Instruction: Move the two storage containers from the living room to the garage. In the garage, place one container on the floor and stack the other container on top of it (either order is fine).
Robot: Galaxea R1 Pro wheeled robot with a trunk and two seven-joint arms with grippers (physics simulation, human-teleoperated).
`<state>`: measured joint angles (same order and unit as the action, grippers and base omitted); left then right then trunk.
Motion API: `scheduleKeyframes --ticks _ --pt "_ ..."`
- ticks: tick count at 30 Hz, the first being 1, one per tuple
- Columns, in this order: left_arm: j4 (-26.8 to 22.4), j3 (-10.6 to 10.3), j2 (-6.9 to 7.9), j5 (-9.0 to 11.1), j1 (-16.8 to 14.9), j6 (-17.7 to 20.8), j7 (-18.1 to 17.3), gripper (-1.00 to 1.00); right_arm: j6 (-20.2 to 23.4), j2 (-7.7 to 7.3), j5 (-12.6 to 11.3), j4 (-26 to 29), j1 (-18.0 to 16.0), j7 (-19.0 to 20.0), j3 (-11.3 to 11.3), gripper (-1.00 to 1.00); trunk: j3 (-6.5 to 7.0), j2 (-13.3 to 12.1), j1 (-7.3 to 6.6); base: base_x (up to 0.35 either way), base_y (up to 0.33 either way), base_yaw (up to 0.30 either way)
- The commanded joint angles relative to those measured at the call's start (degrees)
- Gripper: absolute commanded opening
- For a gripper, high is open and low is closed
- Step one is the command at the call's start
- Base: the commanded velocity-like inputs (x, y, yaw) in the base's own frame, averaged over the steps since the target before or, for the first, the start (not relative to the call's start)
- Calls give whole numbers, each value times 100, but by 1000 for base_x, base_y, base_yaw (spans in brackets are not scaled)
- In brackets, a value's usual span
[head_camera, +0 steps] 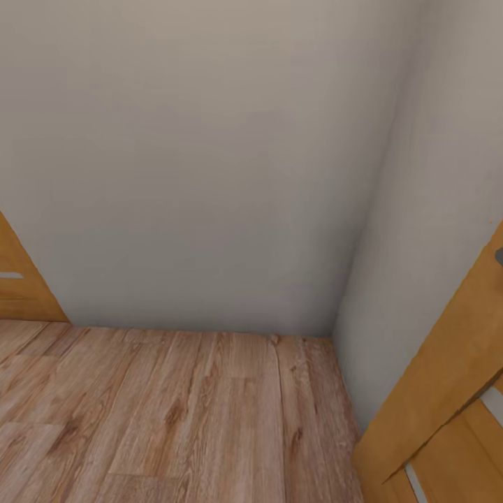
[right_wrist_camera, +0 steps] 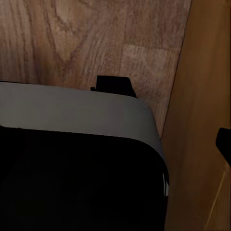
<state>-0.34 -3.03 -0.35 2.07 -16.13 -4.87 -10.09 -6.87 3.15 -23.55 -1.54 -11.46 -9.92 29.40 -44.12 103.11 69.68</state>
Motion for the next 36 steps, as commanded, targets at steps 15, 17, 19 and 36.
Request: scheduleKeyframes --ticks 15,17,19,36 --pt "8 -31 0 22 -5 -23 -11 100 -42 2 -44 -14 -5 -10 50 100 -29 2 3 322 0 257" --pt "8 -31 0 22 -5 -23 -11 100 -42 2 -44 -15 -5 -10 50 100 -34 2 3 322 0 268" --pt "8 -31 0 22 -5 -23 -11 100 -43 2 -44 -14 -5 -10 52 100 -39 2 3 322 0 268" --pt "8 -31 5 22 -5 -23 -11 100 -50 8 -44 -14 -5 -10 57 100 -80 2 3 316 0 268"
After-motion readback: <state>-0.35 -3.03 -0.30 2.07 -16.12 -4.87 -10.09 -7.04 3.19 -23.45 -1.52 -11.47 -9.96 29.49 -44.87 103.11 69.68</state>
